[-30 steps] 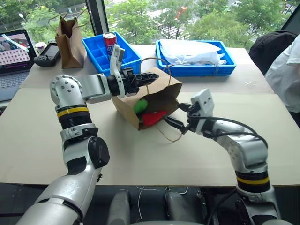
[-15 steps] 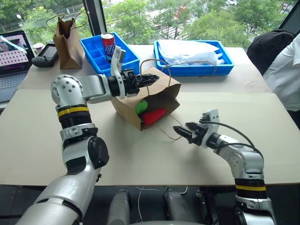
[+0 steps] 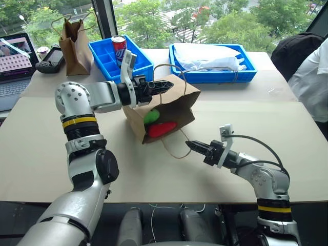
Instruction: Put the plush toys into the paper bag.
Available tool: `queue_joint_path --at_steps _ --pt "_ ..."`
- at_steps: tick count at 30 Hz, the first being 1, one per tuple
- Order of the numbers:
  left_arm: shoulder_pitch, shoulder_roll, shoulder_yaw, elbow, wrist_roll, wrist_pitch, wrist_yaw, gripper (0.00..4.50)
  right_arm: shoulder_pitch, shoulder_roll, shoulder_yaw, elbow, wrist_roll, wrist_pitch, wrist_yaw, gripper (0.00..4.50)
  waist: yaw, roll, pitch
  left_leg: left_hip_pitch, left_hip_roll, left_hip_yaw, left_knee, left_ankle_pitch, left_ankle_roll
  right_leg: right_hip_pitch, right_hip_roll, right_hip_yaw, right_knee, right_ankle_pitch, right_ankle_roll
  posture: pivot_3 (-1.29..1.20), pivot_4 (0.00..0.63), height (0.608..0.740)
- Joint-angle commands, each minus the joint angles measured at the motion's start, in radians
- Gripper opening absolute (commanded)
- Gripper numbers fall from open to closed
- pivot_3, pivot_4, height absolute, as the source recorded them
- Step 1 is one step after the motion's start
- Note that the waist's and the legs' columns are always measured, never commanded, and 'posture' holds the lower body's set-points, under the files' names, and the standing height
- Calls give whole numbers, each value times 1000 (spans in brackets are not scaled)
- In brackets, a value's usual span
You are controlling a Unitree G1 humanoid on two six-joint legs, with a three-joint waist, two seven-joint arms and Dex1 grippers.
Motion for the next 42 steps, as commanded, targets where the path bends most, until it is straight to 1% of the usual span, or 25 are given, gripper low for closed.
queue_joint_path --at_steps 1,4,8,11,14,19,23,25,29,33,37,42 --pt "-39 14 11 -17 -20 -23 -8 0 -51 14 -84 -71 167 63 -43 32 0 0 0 0 0 0 0 0 0 0 0 0 0 0 0 0 150 689" --pt "-52 33 13 -4 -13 -44 -12 0 -112 37 -138 -92 295 92 -110 32 -4 0 0 0 0 0 0 0 0 -1 0 0 0 0 0 0 150 689" --pt "-87 83 -2 38 0 -88 -34 0 -255 62 -208 -94 520 96 -268 32 -3 0 0 0 0 0 0 0 0 -1 0 0 0 0 0 0 150 689" --pt "-113 122 -14 74 8 -117 -52 0 -338 58 -225 -85 668 81 -385 32 0 0 0 0 0 -1 0 0 0 0 0 -1 0 0 0 0 150 689" --pt "-131 152 -20 99 7 -126 -63 0 -387 41 -220 -82 785 63 -484 32 2 0 0 -1 0 -1 -1 0 0 0 0 -1 -1 0 0 0 150 689" --pt "-122 171 -27 94 -7 -97 -63 0 -416 4 -195 -87 938 27 -620 32 4 0 0 -2 0 -1 -1 0 0 -1 0 -1 -1 0 0 0 150 689" --pt "-87 145 -28 67 -19 -72 -54 0 -391 -25 -153 -130 1056 0 -704 32 2 0 0 -2 0 -1 -1 0 0 -1 0 -1 -1 0 0 0 150 689" --pt "-71 131 -33 53 -19 -70 -53 0 -371 -39 -133 -143 1078 -10 -720 32 1 0 0 -2 0 -1 -1 0 0 -1 0 -1 -1 0 0 0 150 689" --pt "-50 93 -38 36 -21 -73 -52 0 -273 -64 -88 -155 1042 -11 -718 32 4 0 0 -2 0 -1 -1 0 0 0 0 -1 -1 0 0 0 150 689" --pt "-56 83 -35 37 -24 -66 -51 0 -213 -105 -68 -161 1021 -12 -695 32 3 0 0 -3 0 -1 -1 1 1 -1 0 0 -2 0 0 0 150 689" --pt "-45 85 -26 21 -30 -30 -40 0 -196 -149 -81 -114 981 -31 -669 32 0 0 0 -3 0 -1 -1 1 1 -1 0 0 -2 0 0 0 150 689" --pt "-22 79 -21 -9 -25 -6 -31 0 -216 -188 -89 -49 926 -46 -637 32 1 0 0 -3 0 -1 -1 1 1 0 0 0 -2 0 0 0 150 689"
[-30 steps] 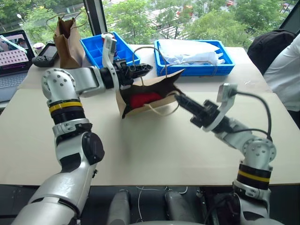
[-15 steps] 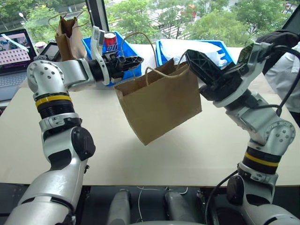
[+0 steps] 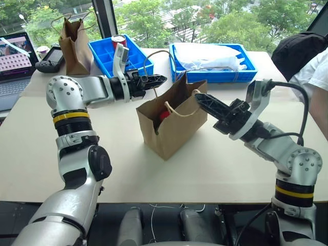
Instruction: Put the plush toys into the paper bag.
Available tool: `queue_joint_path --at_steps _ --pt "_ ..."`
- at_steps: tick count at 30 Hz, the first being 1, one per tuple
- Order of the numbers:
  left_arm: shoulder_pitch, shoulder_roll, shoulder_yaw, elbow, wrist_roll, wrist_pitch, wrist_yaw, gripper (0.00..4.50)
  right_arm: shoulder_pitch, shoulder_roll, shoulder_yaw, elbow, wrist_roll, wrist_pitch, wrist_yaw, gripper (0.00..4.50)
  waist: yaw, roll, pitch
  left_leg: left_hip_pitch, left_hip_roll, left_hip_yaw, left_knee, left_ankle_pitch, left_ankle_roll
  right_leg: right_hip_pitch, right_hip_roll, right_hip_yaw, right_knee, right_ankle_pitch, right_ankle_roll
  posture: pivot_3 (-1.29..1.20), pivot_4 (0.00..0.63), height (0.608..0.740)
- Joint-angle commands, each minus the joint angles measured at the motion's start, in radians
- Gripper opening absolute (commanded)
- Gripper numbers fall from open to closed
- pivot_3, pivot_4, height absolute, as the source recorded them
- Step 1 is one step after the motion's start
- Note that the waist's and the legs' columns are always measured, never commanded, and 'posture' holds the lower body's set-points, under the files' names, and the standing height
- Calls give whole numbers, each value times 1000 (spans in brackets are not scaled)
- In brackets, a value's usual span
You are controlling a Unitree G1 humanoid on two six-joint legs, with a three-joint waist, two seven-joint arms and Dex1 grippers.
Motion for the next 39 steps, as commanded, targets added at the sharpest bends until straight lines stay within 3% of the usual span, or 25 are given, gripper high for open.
queue_joint_path --at_steps 1,6,7,9,13,19,21,25,29,32,33,34,37,39 --pt "4 -3 16 -52 -24 18 4 0 -29 -26 -31 20 -32 -25 41 32 0 0 0 0 0 0 0 0 0 0 0 0 0 0 0 0 150 689" --pt "21 -1 -2 -82 -14 9 0 0 -34 -40 -32 41 -75 -25 51 32 1 0 0 0 0 0 0 0 0 0 0 0 0 0 0 0 150 689" --pt "17 1 11 -78 -24 13 -6 291 -34 -42 -38 43 -66 -23 50 3 2 0 0 0 0 0 0 0 0 0 0 0 0 0 0 0 150 689" --pt "4 15 38 -65 -42 17 -20 792 -32 -57 -48 37 -57 -15 57 626 2 0 0 0 0 0 0 0 0 0 0 0 0 0 0 0 150 689" --pt "-17 65 46 -51 -57 15 -62 2283 -27 -94 -66 21 -31 -5 68 1903 0 0 0 0 0 0 0 0 0 0 0 0 0 0 0 0 150 689" --pt "-22 221 -21 -52 -69 -13 -226 4362 -20 -195 -112 9 1 18 93 3906 0 0 0 0 0 0 0 0 0 0 0 0 0 0 0 0 150 689" --pt "-2 282 -59 -61 -60 -47 -308 4500 -15 -238 -134 12 13 25 107 4476 1 0 0 0 0 0 0 0 0 0 0 0 -1 0 0 0 150 689" --pt "101 410 -190 -131 24 -279 -546 4500 6 -356 -205 43 -56 31 161 4476 2 0 0 0 0 0 -1 0 0 0 0 0 -1 0 0 0 150 689" --pt "230 479 -236 -189 92 -542 -752 4500 56 -452 -286 62 -149 21 237 4476 7 0 0 0 0 1 -1 0 0 1 0 0 -2 0 0 0 150 689" --pt "432 535 -243 -297 138 -715 -900 4500 217 -547 -311 -66 -350 4 398 4476 14 1 0 0 0 2 -2 0 1 0 -1 1 -4 0 -1 0 150 689" --pt "476 538 -240 -322 138 -751 -926 4500 260 -556 -298 -117 -397 -13 443 3972 14 1 0 0 0 3 -3 -1 2 1 -1 1 -5 0 -1 0 150 689" --pt "500 537 -237 -334 132 -764 -935 4500 286 -555 -284 -154 -415 -19 465 3789 16 1 0 1 1 3 -3 -1 2 1 0 1 -5 -1 -1 0 150 689" --pt "586 524 -249 -386 170 -892 -967 4500 356 -568 -178 -285 -576 -83 551 2690 20 1 0 0 2 3 -1 -1 3 0 1 1 -4 -1 -2 0 150 689" --pt "631 504 -267 -431 173 -912 -955 4500 347 -557 -48 -345 -715 -140 559 2073 22 1 0 1 2 3 0 -1 3 2 0 1 -4 -1 -2 0 150 689"
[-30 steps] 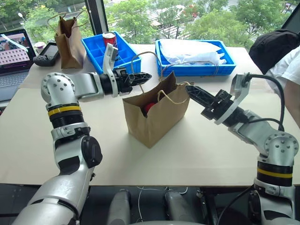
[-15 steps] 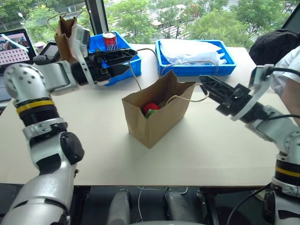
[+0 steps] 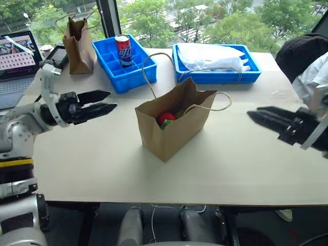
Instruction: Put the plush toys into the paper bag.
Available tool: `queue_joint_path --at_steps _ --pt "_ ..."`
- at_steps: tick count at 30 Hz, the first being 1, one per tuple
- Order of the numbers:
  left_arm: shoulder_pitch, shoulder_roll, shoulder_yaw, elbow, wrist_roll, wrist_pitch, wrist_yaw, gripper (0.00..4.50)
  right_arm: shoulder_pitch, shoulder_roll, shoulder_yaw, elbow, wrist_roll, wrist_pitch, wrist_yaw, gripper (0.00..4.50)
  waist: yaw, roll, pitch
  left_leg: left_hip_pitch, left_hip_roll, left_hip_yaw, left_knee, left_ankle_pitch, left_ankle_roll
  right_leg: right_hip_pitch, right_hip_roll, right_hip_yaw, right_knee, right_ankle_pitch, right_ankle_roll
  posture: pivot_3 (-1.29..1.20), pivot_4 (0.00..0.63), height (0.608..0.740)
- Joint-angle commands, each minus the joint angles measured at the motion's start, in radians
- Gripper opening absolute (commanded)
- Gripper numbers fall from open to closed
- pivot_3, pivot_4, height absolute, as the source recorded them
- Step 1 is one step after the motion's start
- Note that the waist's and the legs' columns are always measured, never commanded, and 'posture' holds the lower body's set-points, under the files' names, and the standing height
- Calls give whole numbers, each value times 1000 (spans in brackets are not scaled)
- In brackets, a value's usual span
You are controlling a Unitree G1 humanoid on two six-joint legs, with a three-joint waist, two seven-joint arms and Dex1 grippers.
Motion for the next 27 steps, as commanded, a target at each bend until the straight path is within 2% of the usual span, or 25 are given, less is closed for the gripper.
queue_joint_path --at_steps 1,6,9,14,22,27 --pt "51 -23 -15 -101 11 -81 1 4500 -22 7 173 -124 -233 -117 46 1675 1 0 0 0 0 1 0 1 1 0 0 1 0 0 0 0 150 689" --pt "82 -86 -70 -147 30 -117 57 4500 -149 129 389 -127 -448 -197 2 20 4 0 0 0 0 1 1 2 2 0 0 1 0 0 1 0 150 689" --pt "94 -122 -109 -156 56 -150 79 4500 -215 211 483 -109 -547 -224 -13 20 4 0 0 0 0 1 1 2 2 -1 0 1 0 0 1 0 150 689" --pt "96 -154 -146 -199 38 -133 98 4500 -274 343 569 -101 -638 -235 -43 20 5 0 0 -1 0 1 1 2 2 -1 0 1 0 0 1 0 150 689" --pt "121 -190 -186 -313 2 -85 155 4500 -329 510 626 -99 -697 -208 -81 20 4 0 0 0 0 1 1 2 2 -1 0 1 2 0 1 0 150 689" --pt "131 -220 -222 -336 27 -94 186 4500 -346 592 667 -66 -743 -220 -93 20 4 0 0 0 0 1 1 2 2 -1 0 1 2 0 1 0 150 689"
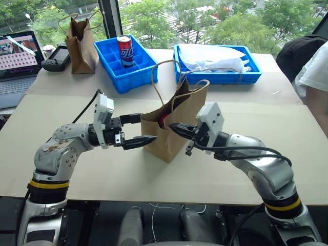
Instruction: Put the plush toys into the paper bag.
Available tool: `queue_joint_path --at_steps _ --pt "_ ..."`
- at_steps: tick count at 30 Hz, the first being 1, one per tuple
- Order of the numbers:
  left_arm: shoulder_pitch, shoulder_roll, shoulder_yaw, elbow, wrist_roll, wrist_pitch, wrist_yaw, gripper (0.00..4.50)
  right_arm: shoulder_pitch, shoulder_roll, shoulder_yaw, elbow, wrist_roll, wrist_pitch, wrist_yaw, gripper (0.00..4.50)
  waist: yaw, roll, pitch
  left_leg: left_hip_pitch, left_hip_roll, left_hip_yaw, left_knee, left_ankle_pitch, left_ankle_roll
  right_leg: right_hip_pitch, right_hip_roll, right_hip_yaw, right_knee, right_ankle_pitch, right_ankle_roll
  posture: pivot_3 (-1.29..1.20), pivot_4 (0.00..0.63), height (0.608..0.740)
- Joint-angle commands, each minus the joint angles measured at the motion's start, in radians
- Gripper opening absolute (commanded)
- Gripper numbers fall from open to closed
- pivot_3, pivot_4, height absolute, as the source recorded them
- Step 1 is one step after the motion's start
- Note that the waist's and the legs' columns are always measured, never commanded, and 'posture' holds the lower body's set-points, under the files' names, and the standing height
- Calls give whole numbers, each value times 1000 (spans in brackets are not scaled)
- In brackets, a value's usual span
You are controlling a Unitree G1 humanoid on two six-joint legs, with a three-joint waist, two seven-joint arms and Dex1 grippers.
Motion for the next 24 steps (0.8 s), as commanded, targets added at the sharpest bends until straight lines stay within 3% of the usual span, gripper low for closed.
queue_joint_path --at_steps 1,7,16,24 --pt "4 -25 -28 -44 6 -21 24 4500 -18 49 19 11 -33 -20 -12 20 0 0 0 0 0 0 0 0 0 0 0 0 0 0 0 0 150 689" --pt "17 -41 -37 -63 2 -7 66 4500 -7 78 13 4 -48 -3 0 20 0 0 0 0 0 0 0 0 0 0 0 0 0 0 0 0 150 689" --pt "-45 93 126 63 -82 47 23 4500 57 -126 -160 -37 0 42 113 20 -1 0 0 0 0 0 0 0 0 0 0 0 0 0 0 0 150 689" --pt "20 89 104 3 -73 38 30 4500 68 -147 -155 -48 17 58 148 20 -1 0 0 1 0 0 0 0 0 0 0 0 0 0 0 0 150 689"
